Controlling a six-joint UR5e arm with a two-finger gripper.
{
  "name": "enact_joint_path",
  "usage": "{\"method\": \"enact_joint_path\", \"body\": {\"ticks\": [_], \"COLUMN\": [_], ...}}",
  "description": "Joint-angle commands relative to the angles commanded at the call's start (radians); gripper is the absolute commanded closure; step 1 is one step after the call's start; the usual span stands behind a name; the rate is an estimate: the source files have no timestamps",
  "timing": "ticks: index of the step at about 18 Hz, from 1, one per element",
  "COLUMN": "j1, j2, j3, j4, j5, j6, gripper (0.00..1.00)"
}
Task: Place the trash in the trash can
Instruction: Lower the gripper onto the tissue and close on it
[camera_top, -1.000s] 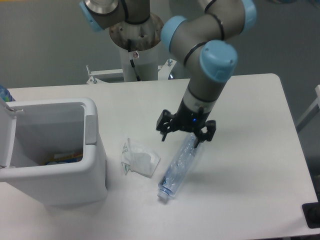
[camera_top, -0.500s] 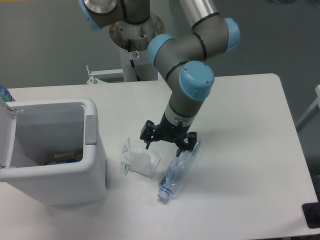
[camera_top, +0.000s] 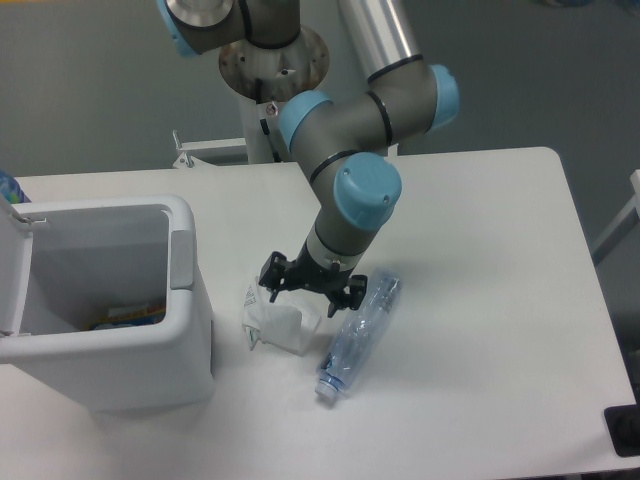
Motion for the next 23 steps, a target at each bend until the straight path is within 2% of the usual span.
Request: {"method": "enact_joint_path", "body": {"ticks": [5,10,12,14,15,16,23], "j1": [-0.025,-0.035,-0.040,-0.040,-0.040,-0.040,-0.057], "j2": [-0.037,-0.046,-0.052,-0.052,-0.054,-0.052,-0.045], "j3": [-0.002,-0.014,-0.012,-0.014,-0.014,-0.014,-0.043], "j4": [0.008,0.081,0.087,0.087,0.087,0.087,0.089], "j5": [0.077,0.080,0.083,0.084,0.084,0.084,0.090], "j6": [-0.052,-0.092,-0.109,-0.110,-0.112,-0.112,-0.112], "gripper": [0.00,0.00,0.00,0.04,0.18,0.23,0.23]}}
